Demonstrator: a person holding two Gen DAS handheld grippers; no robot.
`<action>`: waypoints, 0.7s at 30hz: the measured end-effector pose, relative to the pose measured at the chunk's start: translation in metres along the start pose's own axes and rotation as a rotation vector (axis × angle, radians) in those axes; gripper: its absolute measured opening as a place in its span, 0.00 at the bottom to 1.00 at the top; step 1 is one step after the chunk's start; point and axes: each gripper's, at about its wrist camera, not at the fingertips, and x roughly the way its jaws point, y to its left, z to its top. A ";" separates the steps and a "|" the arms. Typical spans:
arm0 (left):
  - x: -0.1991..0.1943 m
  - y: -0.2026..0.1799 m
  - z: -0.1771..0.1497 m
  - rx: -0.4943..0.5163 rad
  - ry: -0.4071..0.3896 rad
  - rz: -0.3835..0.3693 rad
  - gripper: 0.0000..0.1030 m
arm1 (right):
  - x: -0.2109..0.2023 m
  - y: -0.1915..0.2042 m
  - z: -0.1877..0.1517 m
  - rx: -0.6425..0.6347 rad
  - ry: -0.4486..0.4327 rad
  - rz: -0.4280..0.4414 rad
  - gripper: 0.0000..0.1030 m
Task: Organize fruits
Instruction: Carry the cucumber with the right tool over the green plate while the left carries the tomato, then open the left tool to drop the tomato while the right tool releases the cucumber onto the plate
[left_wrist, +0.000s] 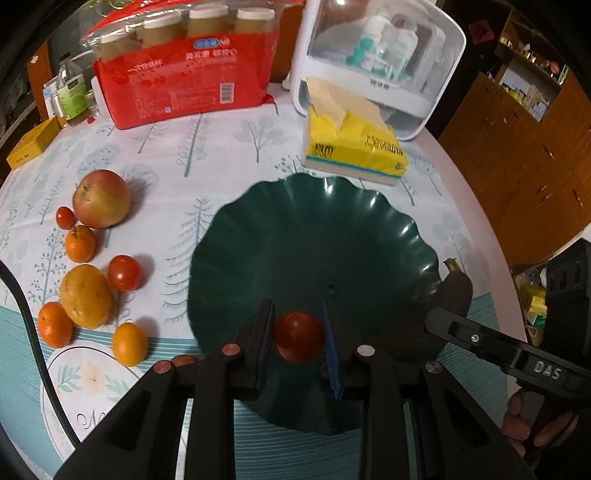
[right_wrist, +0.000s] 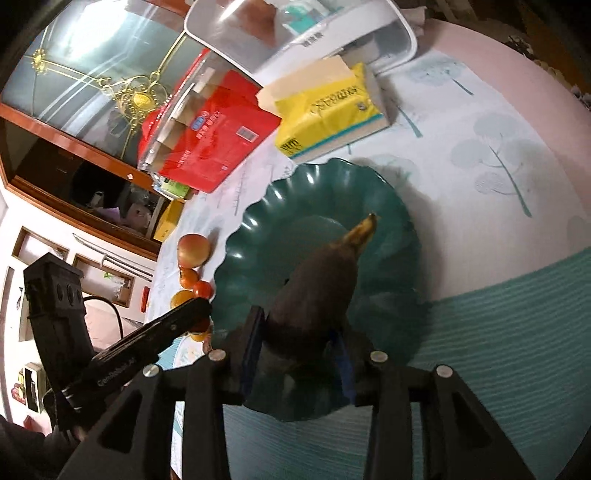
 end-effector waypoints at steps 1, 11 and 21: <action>0.003 -0.002 0.000 0.002 0.007 0.001 0.23 | 0.000 -0.001 0.000 0.000 0.004 -0.005 0.38; 0.007 -0.008 -0.004 0.017 0.033 0.009 0.29 | 0.002 -0.005 -0.005 0.023 0.080 -0.071 0.53; -0.019 0.002 -0.010 -0.003 0.000 0.019 0.52 | -0.008 0.021 -0.011 -0.064 0.106 -0.186 0.72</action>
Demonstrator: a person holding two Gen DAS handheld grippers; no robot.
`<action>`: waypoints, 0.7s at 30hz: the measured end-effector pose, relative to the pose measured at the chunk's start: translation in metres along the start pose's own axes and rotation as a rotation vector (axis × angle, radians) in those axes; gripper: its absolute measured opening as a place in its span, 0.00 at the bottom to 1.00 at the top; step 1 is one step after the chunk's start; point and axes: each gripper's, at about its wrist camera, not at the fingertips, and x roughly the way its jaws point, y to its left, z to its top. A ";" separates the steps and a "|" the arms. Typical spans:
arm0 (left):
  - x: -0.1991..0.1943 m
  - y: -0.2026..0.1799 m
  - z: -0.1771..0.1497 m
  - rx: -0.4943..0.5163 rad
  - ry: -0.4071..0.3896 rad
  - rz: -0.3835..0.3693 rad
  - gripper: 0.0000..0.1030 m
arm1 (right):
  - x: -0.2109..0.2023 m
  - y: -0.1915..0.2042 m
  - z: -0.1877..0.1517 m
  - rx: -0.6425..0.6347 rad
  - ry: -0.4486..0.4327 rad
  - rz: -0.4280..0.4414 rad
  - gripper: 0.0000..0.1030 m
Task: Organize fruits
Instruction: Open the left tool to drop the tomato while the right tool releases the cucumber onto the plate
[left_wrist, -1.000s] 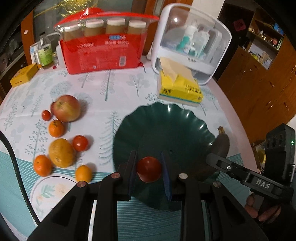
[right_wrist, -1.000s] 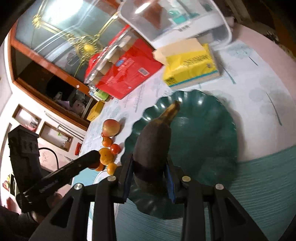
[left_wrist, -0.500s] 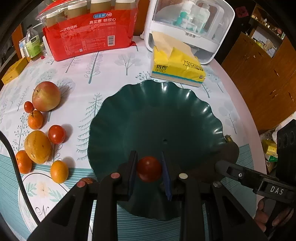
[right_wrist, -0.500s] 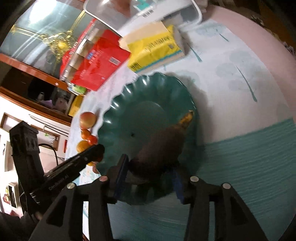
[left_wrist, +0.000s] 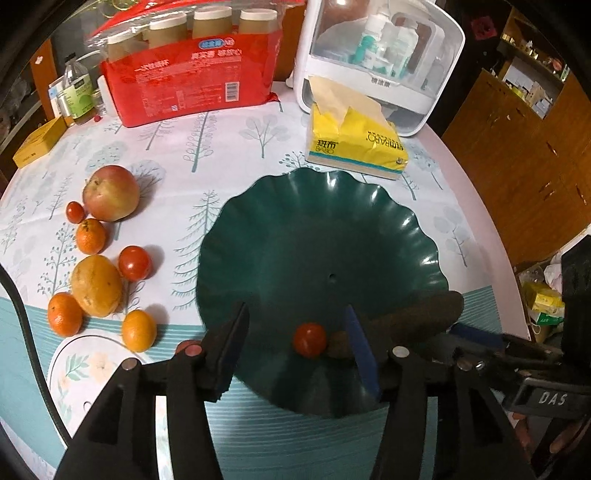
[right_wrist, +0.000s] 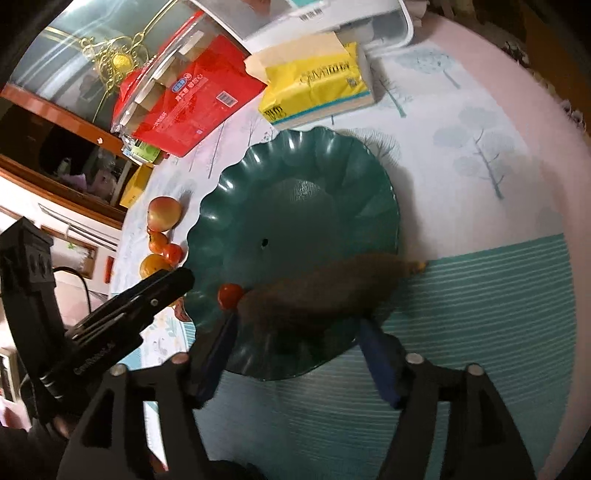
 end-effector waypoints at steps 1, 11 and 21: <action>-0.003 0.001 -0.001 -0.002 -0.005 0.000 0.52 | -0.003 0.002 0.000 -0.011 -0.011 -0.007 0.73; -0.041 0.028 -0.025 -0.053 -0.040 0.019 0.53 | -0.025 0.027 -0.007 -0.055 -0.068 -0.012 0.75; -0.068 0.071 -0.053 -0.104 -0.036 0.049 0.53 | -0.027 0.046 -0.028 0.017 -0.085 -0.001 0.75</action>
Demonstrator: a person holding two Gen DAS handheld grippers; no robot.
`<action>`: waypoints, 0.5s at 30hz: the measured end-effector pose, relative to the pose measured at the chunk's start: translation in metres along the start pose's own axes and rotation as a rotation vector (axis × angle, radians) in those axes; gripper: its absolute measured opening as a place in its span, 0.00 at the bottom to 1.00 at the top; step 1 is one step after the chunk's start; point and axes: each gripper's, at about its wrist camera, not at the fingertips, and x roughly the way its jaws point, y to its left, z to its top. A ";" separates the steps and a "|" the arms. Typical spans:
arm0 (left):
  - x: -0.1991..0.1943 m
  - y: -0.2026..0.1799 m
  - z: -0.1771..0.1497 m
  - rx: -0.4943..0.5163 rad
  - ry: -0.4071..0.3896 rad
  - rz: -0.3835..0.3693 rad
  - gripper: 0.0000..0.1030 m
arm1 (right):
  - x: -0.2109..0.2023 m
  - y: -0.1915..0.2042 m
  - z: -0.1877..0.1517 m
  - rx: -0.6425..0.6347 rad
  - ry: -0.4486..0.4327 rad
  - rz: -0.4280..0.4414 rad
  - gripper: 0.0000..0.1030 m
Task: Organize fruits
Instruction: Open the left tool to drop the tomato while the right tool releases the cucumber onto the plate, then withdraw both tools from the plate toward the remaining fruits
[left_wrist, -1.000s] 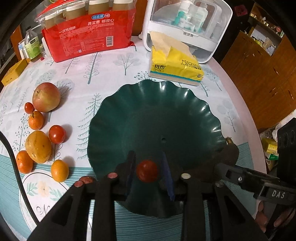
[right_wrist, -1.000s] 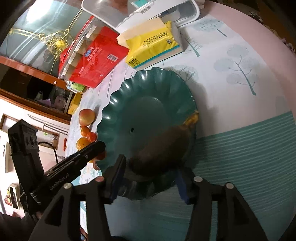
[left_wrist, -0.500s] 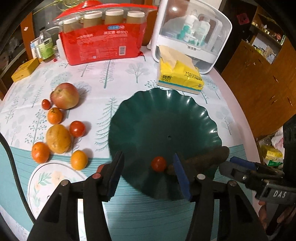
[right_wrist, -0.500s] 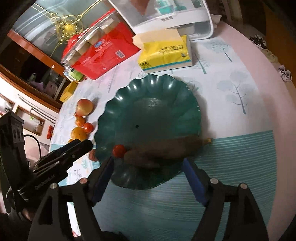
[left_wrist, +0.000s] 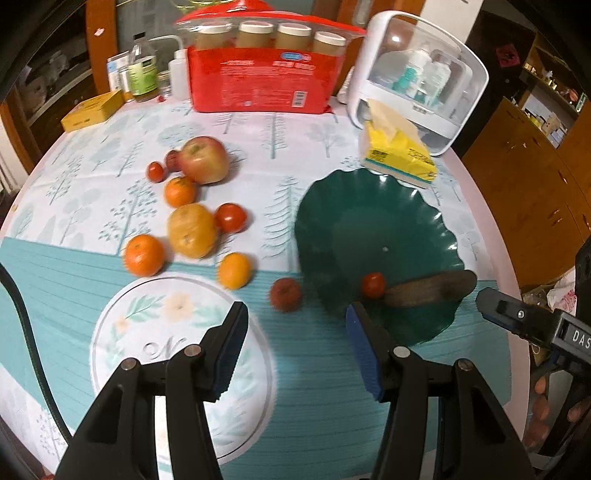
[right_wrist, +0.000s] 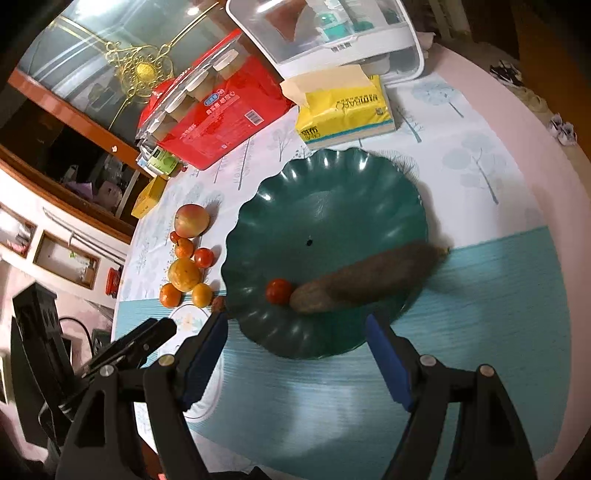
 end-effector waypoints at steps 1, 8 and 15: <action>-0.002 0.004 -0.002 -0.001 0.001 0.002 0.52 | 0.001 0.002 -0.002 0.011 0.002 -0.002 0.75; -0.016 0.044 -0.011 -0.001 0.026 0.021 0.53 | 0.007 0.026 -0.024 0.053 -0.019 -0.008 0.75; -0.027 0.083 -0.010 0.024 0.041 0.031 0.58 | 0.016 0.053 -0.044 0.110 -0.068 -0.043 0.75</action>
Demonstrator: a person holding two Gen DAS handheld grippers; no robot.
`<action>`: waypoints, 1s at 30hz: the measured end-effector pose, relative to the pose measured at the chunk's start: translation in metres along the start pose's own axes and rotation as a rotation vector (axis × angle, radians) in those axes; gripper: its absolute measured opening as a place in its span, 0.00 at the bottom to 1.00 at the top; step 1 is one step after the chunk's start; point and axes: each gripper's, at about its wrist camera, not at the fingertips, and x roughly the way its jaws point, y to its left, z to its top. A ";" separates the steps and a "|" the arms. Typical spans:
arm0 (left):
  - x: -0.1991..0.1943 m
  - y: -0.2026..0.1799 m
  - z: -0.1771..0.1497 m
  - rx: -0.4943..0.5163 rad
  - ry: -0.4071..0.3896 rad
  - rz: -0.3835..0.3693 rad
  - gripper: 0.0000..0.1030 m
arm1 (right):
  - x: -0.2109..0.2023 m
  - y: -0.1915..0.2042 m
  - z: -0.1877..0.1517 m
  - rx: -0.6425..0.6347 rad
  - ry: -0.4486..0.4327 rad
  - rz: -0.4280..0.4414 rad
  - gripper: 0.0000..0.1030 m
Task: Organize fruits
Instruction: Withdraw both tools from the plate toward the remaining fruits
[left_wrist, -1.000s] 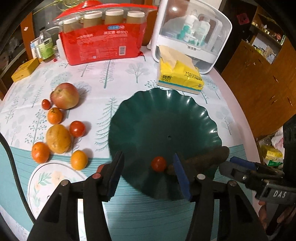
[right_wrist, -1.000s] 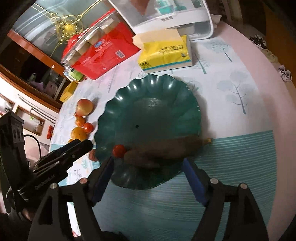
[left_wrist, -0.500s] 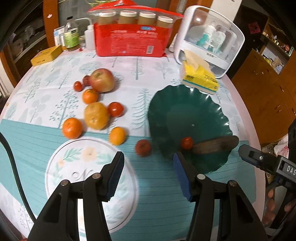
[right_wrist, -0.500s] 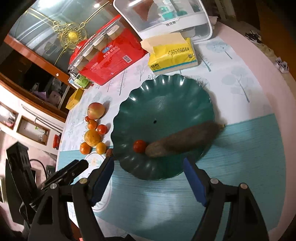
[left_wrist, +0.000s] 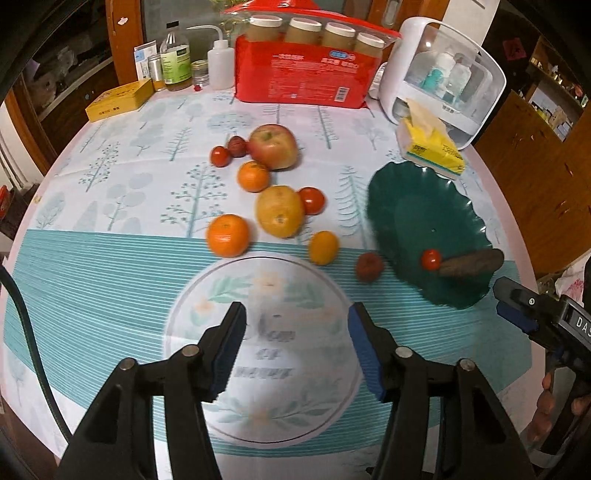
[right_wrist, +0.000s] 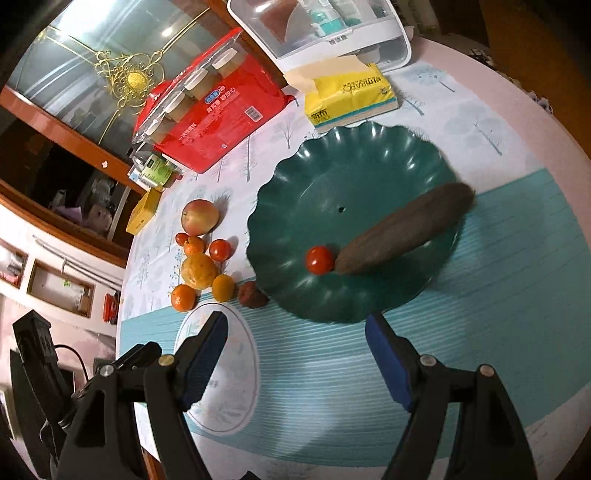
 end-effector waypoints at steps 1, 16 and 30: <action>-0.001 0.006 0.000 0.007 0.004 0.004 0.59 | 0.002 0.005 -0.004 0.010 -0.006 -0.007 0.75; 0.014 0.064 0.021 0.135 0.060 0.017 0.64 | 0.037 0.055 -0.043 0.079 -0.105 -0.096 0.75; 0.059 0.080 0.059 0.231 0.088 -0.029 0.68 | 0.085 0.082 -0.054 0.068 -0.219 -0.210 0.69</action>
